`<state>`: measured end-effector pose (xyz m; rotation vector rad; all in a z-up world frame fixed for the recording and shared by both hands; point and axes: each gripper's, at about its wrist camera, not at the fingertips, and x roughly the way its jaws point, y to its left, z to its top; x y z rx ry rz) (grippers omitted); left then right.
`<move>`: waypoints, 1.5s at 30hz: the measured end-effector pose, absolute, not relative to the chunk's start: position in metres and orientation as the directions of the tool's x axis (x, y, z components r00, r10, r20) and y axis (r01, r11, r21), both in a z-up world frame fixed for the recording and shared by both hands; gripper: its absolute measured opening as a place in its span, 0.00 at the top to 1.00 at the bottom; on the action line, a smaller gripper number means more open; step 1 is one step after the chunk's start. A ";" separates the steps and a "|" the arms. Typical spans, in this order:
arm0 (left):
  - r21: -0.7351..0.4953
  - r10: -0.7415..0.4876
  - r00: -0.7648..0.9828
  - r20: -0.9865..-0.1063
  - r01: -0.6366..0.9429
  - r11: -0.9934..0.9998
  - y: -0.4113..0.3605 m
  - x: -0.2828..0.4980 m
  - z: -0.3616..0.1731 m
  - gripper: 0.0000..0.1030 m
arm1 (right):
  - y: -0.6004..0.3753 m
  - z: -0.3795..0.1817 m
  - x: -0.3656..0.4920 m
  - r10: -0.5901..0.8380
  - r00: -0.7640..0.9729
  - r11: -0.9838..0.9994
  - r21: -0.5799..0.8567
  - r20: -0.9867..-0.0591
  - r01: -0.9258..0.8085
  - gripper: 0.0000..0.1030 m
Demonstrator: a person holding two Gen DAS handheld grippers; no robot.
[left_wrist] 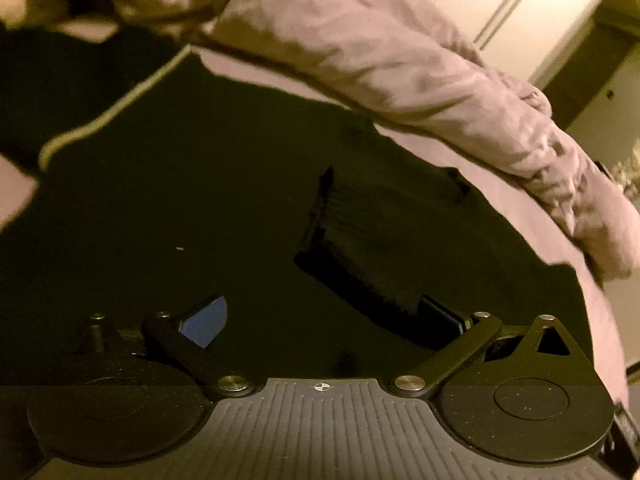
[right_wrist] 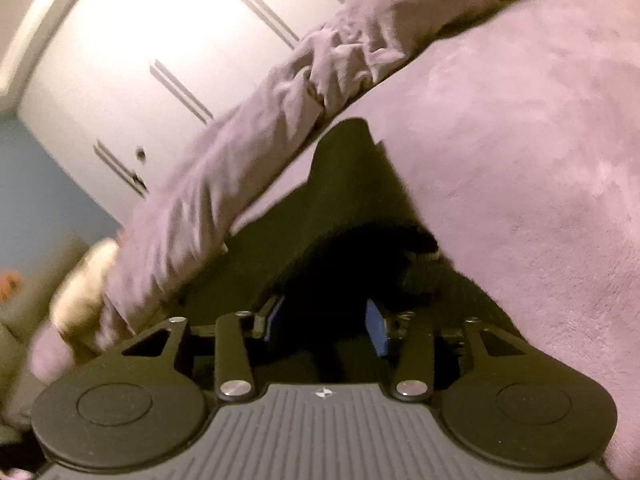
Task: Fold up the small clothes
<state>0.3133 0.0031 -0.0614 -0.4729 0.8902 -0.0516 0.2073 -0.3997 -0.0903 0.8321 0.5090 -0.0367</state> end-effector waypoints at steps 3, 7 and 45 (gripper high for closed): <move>-0.457 -0.273 0.609 -0.745 -0.168 0.873 0.001 0.329 -0.074 0.00 | -0.409 -0.090 0.205 0.196 0.897 0.625 0.755 -0.395 0.196 0.48; -0.515 -0.313 0.607 -0.730 -0.189 0.836 0.005 0.339 -0.084 0.00 | -0.414 -0.086 0.202 0.204 0.911 0.606 0.777 -0.359 0.170 0.45; -0.334 -0.189 0.688 -0.700 -0.083 0.939 0.009 0.360 -0.049 0.76 | -0.421 -0.089 0.223 0.188 0.906 0.547 0.806 -0.379 0.224 0.40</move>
